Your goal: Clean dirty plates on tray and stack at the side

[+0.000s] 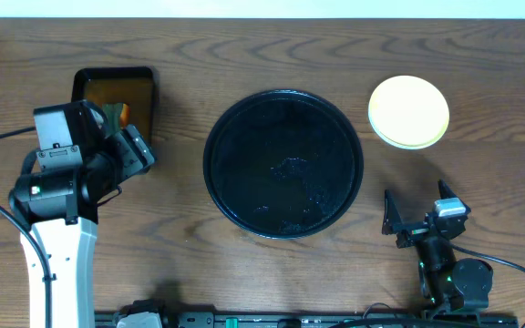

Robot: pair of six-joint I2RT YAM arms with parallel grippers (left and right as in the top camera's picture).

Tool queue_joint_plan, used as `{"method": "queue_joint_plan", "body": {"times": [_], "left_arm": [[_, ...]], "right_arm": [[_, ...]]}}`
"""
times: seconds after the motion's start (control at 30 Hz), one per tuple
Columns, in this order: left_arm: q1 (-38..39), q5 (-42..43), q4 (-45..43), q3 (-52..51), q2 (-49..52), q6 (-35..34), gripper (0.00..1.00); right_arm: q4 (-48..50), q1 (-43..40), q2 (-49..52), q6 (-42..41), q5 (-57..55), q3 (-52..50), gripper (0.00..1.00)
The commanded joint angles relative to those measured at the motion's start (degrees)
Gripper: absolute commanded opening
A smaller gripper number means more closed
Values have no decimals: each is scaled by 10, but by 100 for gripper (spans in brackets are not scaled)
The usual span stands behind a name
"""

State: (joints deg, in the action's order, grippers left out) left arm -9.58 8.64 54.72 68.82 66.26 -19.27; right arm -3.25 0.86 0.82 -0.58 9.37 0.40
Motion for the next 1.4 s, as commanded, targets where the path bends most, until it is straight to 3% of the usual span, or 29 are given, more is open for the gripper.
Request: {"method": "queue_joint_plan", "body": {"times": [0.0,0.13,0.3,0.73,1.13,1.37], "left_arm": [[2,-7,16,-3,4,8,86],[24,-7,51,-34,1,47,86],[69,-7,-3,-158,-43,114,86],[84,25,-417,-532,-230,116,86],[85,25,-589,-679,-340,115,86],[101,12,-571,-686,-387,116,86]], "right_arm": [[-3,-5,-5,9,-3,-1,99],[-3,-5,-5,9,-3,-1,99],[-3,-5,-5,9,-3,-1,99],[-3,-5,-5,9,-3,-1,99],[-3,-5,-4,9,-3,-1,99],[-3,-5,-4,9,-3,-1,99]]}}
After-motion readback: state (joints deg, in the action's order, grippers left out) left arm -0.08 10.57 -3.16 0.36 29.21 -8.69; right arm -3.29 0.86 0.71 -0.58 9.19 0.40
